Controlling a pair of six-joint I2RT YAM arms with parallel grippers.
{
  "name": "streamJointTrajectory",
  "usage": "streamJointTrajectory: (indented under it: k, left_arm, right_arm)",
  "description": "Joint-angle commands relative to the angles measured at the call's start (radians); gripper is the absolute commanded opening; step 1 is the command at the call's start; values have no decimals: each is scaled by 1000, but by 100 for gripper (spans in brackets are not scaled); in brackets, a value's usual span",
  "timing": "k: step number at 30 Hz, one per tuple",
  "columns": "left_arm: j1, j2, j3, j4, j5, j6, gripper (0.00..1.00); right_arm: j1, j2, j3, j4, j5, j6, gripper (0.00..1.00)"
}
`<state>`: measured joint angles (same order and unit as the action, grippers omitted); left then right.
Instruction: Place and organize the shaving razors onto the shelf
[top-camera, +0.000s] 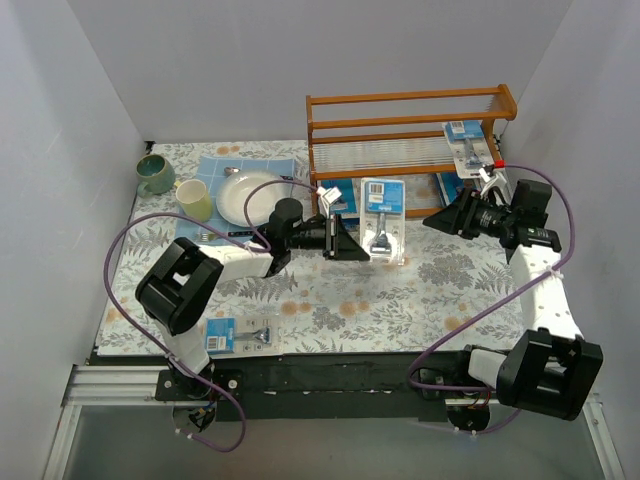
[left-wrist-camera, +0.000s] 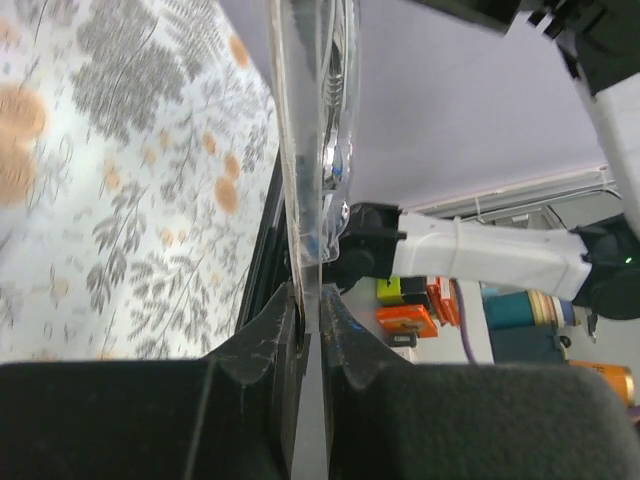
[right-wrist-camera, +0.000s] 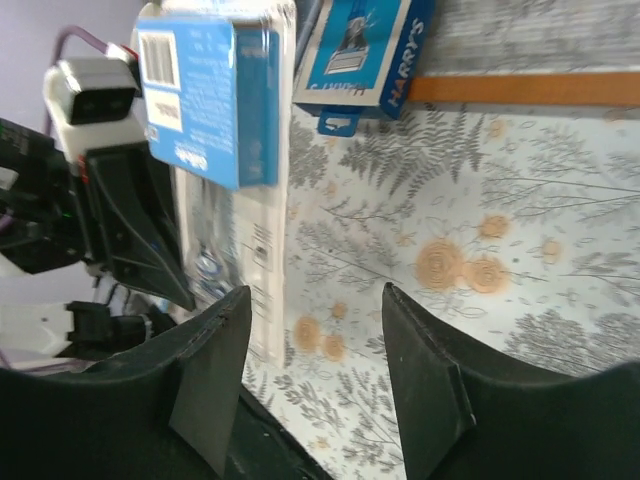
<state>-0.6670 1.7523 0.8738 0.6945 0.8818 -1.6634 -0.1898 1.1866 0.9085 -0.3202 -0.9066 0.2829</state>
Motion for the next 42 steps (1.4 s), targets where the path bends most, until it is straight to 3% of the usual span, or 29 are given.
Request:
streamJointTrajectory:
  k: [1, 10, 29, 35, 36, 41, 42]
  left_arm:
    - [-6, 25, 148, 17, 25, 18, 0]
    - [6, 309, 450, 96, 16, -150, 0]
    - [10, 608, 878, -12, -81, -173, 0]
    - [14, 658, 982, -52, -72, -196, 0]
    - [17, 664, 996, -62, -69, -199, 0]
    - [26, 667, 999, -78, -66, -239, 0]
    - [27, 664, 998, -81, -66, -249, 0]
  right_arm:
    - [-40, -87, 85, -241, 92, -208, 63]
    - [-66, -153, 116, -309, 196, -292, 63]
    - [-92, -209, 99, -367, 235, -410, 63]
    - [-83, -291, 9, -176, 227, -615, 63]
    - [-67, -298, 4, -163, 236, -714, 63]
    - [55, -312, -55, -8, 420, -971, 63]
    - [126, -330, -103, 74, 455, -1022, 63]
